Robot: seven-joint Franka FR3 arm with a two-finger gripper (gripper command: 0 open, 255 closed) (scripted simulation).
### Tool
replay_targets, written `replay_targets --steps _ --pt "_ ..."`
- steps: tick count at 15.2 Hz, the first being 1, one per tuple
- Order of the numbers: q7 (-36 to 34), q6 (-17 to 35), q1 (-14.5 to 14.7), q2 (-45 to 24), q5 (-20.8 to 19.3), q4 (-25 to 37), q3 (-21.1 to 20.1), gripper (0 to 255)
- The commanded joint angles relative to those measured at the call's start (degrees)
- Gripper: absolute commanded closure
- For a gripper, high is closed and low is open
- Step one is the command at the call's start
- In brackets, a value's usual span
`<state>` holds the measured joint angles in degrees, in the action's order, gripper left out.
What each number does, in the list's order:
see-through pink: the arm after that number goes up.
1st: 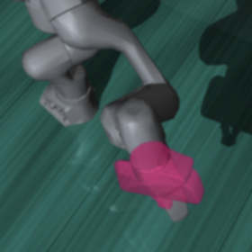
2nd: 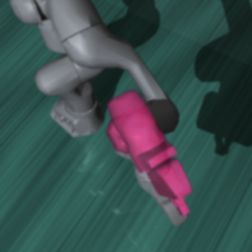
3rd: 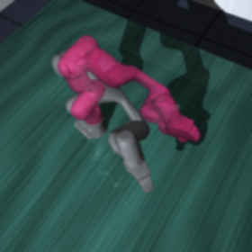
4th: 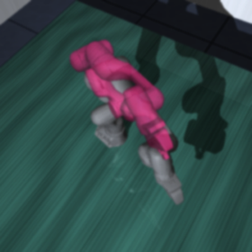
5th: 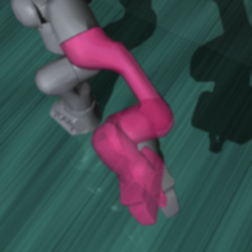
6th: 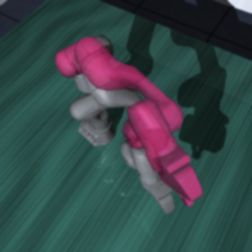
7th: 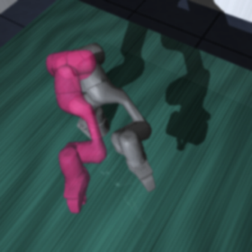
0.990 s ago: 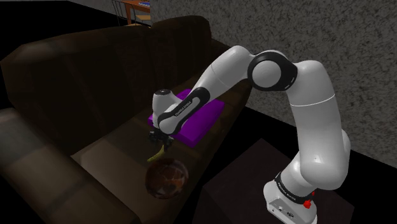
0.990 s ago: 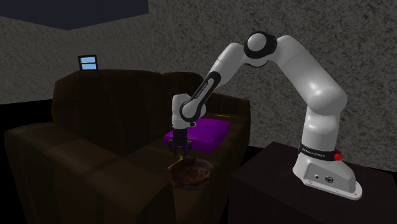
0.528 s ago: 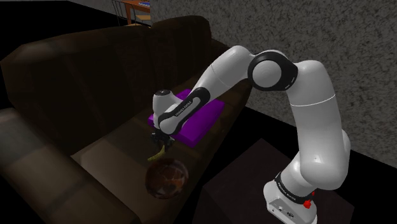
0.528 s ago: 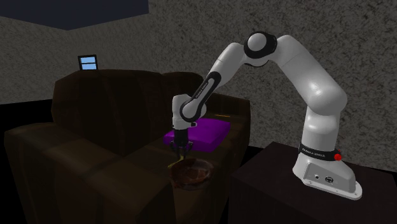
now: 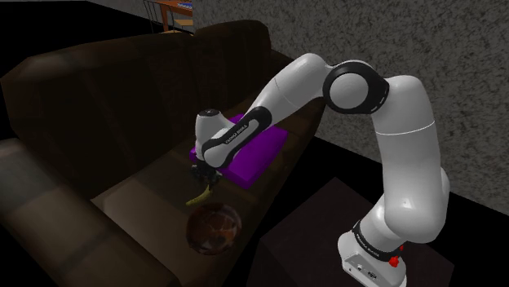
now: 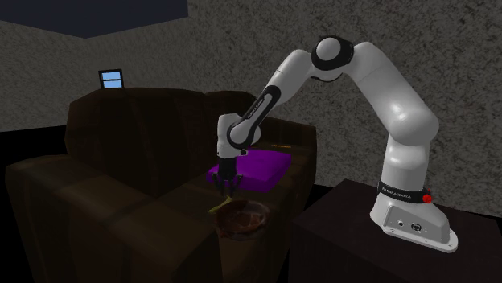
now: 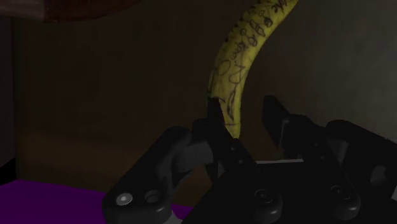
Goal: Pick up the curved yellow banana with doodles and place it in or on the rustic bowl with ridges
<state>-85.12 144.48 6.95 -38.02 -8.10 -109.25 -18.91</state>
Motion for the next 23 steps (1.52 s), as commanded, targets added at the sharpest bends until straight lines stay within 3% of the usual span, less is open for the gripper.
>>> replay_targets --steps 1,2,10,18,19,23 --pt "-16.4 -2.9 10.7 1.2 -5.5 1.1 7.6 0" --pt "-29.5 -8.5 20.4 0.2 -8.8 4.7 14.2 0" --pt "-29.8 -4.6 20.7 -4.0 -9.4 5.1 15.4 0" --pt "-29.8 -4.6 20.7 -4.0 -9.4 5.1 15.4 0" --pt "-29.8 -4.6 20.7 -4.0 -9.4 5.1 15.4 255" --pt "-29.8 -4.6 20.7 -4.0 -9.4 5.1 15.4 255"
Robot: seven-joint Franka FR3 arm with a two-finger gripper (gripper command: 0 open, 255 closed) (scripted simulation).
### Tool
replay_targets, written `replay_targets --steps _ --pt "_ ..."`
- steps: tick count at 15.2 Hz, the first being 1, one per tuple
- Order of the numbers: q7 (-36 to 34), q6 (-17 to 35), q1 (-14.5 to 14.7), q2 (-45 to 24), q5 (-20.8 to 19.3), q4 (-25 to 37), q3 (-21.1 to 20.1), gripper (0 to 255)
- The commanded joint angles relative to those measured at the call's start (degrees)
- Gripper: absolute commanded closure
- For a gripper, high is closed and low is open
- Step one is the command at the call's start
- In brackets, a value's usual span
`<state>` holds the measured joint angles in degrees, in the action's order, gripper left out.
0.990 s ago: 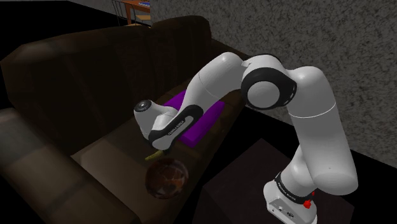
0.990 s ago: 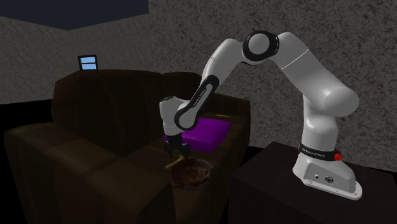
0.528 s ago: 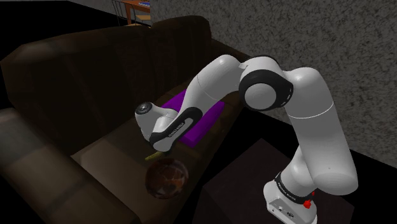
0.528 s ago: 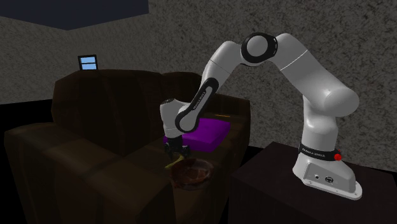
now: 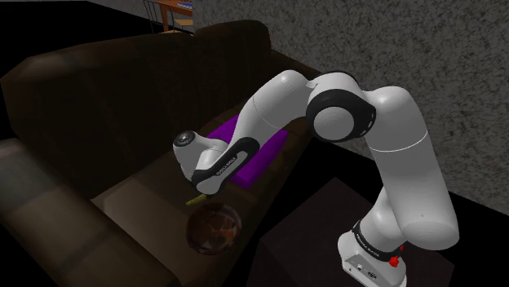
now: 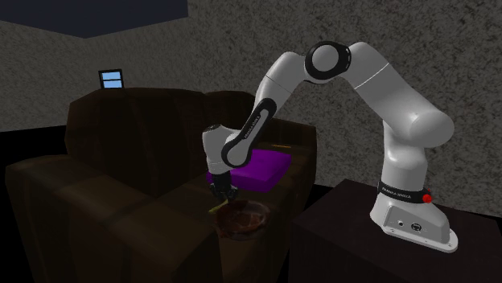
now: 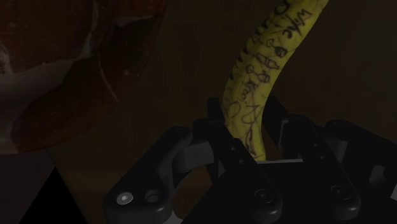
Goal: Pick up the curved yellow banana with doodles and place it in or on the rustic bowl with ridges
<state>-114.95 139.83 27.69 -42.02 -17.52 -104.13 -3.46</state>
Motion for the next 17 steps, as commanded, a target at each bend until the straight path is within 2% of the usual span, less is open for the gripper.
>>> replay_targets --steps 1,5,17 --pt "0.0 0.0 0.0 0.0 0.0 0.0 0.0 255" --pt "0.0 0.0 0.0 0.0 0.0 0.0 0.0 255" --pt "1.6 -5.5 -0.7 7.5 1.4 -1.9 -1.1 255"
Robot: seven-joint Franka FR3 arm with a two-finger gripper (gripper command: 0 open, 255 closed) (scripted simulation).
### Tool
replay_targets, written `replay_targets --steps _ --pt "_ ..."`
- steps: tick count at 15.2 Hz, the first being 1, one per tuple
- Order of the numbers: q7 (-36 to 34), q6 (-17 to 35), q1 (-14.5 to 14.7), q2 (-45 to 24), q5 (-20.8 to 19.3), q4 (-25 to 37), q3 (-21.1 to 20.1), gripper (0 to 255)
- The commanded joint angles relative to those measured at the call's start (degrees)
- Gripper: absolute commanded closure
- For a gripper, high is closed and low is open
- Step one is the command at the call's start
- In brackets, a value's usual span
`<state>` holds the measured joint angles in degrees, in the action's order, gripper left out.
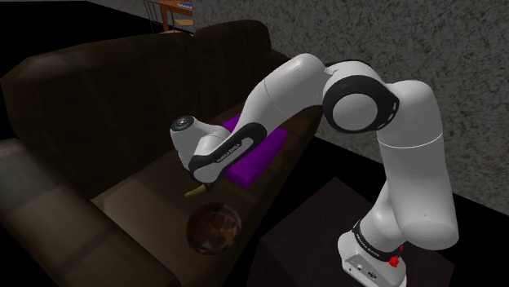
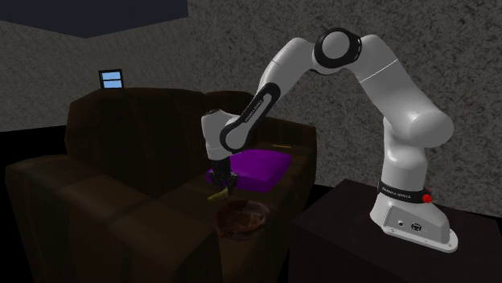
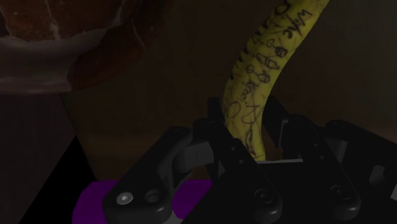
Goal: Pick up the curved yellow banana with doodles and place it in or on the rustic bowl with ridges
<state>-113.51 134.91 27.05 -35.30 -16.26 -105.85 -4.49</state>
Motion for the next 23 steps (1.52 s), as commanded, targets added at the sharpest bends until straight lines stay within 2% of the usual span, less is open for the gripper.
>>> replay_targets --steps 1,17,23 --pt "0.3 -1.1 -0.1 1.3 0.3 -0.3 -0.2 255" --pt "2.6 -9.2 -0.7 9.3 2.3 0.1 -1.3 255" --pt "-3.5 -6.6 2.6 17.1 2.6 -11.2 -3.5 255"
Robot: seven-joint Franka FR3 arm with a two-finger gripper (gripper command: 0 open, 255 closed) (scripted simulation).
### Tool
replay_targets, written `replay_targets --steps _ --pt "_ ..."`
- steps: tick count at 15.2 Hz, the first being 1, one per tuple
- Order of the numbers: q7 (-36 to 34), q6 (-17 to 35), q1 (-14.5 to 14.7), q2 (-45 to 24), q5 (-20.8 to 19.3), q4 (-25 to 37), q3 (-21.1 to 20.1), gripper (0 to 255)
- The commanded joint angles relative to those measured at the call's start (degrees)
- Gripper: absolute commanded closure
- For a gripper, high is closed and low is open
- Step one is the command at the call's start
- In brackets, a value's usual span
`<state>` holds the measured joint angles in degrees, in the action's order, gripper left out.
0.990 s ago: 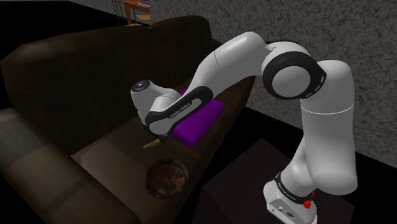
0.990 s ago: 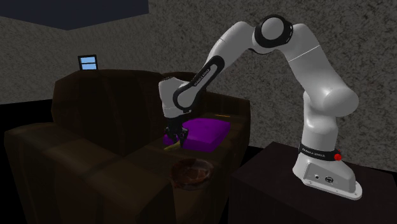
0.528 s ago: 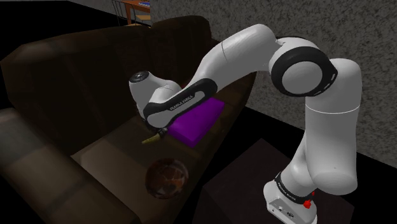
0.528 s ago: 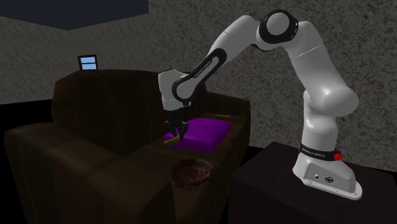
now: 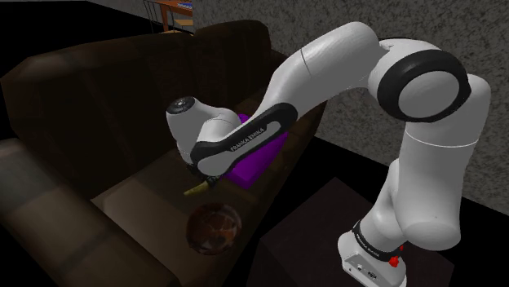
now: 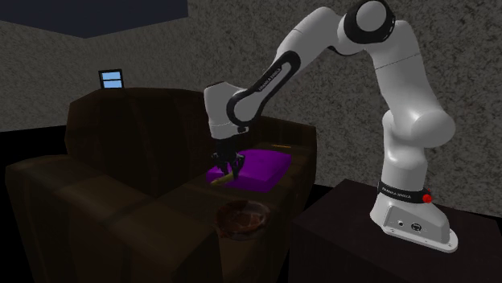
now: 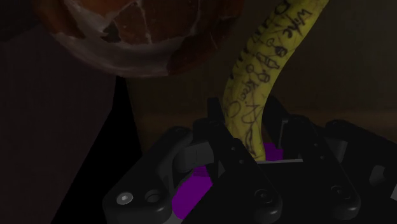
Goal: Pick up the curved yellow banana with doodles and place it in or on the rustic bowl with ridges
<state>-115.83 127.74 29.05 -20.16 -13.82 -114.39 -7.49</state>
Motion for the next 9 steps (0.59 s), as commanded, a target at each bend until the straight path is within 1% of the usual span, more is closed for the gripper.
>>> replay_targets --steps 1,8,9 --pt "-2.2 0.9 1.2 3.1 0.3 -4.3 -0.9 255" --pt "-10.1 2.2 5.9 10.9 2.0 -14.4 -4.8 255" --pt "-10.4 2.9 5.9 10.3 1.7 -14.6 -4.7 255"
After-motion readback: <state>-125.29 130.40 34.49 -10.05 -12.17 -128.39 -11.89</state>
